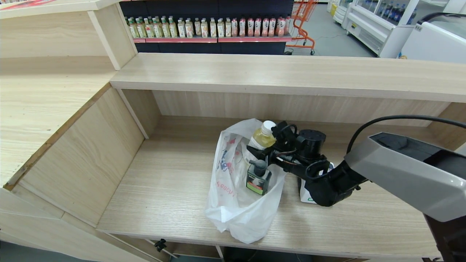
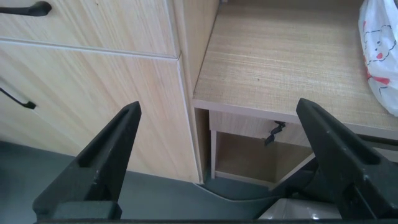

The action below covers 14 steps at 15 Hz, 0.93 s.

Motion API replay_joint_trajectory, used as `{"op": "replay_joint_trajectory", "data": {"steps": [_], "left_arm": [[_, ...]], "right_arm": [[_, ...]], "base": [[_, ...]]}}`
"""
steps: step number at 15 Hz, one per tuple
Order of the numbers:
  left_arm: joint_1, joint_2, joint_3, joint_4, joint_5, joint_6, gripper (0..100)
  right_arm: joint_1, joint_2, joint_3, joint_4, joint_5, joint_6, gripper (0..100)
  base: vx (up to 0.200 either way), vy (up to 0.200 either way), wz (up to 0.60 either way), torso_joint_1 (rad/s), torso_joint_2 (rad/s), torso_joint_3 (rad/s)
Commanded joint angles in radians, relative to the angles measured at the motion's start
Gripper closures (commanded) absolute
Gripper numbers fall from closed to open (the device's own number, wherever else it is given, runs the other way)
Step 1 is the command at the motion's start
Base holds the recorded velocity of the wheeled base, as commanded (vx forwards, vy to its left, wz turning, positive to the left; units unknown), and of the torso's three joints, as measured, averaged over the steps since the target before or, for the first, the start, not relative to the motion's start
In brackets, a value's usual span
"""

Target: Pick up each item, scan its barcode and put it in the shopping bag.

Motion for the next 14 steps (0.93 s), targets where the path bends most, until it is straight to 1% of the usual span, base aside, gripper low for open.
{"op": "replay_joint_trajectory", "data": {"steps": [1, 3, 5, 6, 7, 10, 11, 12, 13, 14], "left_arm": [[0.0, 0.0, 0.0, 0.0, 0.001, 0.0, 0], [0.0, 0.0, 0.0, 0.0, 0.001, 0.0, 0], [0.0, 0.0, 0.0, 0.0, 0.001, -0.001, 0], [0.0, 0.0, 0.0, 0.0, 0.001, 0.0, 0], [0.0, 0.0, 0.0, 0.0, 0.001, -0.001, 0], [0.0, 0.0, 0.0, 0.0, 0.001, 0.0, 0], [0.0, 0.001, 0.0, 0.0, 0.001, 0.0, 0], [0.0, 0.0, 0.0, 0.0, 0.001, 0.0, 0], [0.0, 0.0, 0.0, 0.0, -0.001, 0.0, 0], [0.0, 0.001, 0.0, 0.0, 0.001, -0.001, 0]], "right_arm": [[0.0, 0.004, 0.002, 0.001, 0.001, 0.002, 0], [0.0, -0.058, 0.024, 0.009, 0.004, 0.053, 0], [0.0, -0.16, 0.06, 0.015, 0.018, 0.176, 0], [-0.001, -0.196, 0.074, 0.021, 0.027, 0.208, 0], [-0.012, -0.315, 0.14, 0.055, 0.058, 0.272, 0], [-0.029, -0.562, 0.363, 0.145, 0.105, 0.289, 0], [-0.044, -0.769, 0.525, 0.233, 0.159, 0.291, 0], [-0.061, -0.923, 0.613, 0.291, 0.17, 0.297, 0], [-0.075, -1.07, 0.708, 0.348, 0.144, 0.297, 0], [-0.113, -1.201, 0.78, 0.412, 0.098, 0.288, 0]], "base": [[0.0, 0.0, 0.0, 0.0, 0.0, 0.0], [0.0, 0.0, 0.0, 0.0, 0.0, 0.0], [0.0, 0.0, 0.0, 0.0, 0.0, 0.0], [0.0, 0.0, 0.0, 0.0, 0.0, 0.0], [0.0, 0.0, 0.0, 0.0, 0.0, 0.0], [0.0, 0.0, 0.0, 0.0, 0.0, 0.0], [0.0, 0.0, 0.0, 0.0, 0.0, 0.0], [0.0, 0.0, 0.0, 0.0, 0.0, 0.0], [0.0, 0.0, 0.0, 0.0, 0.0, 0.0], [0.0, 0.0, 0.0, 0.0, 0.0, 0.0]]}}
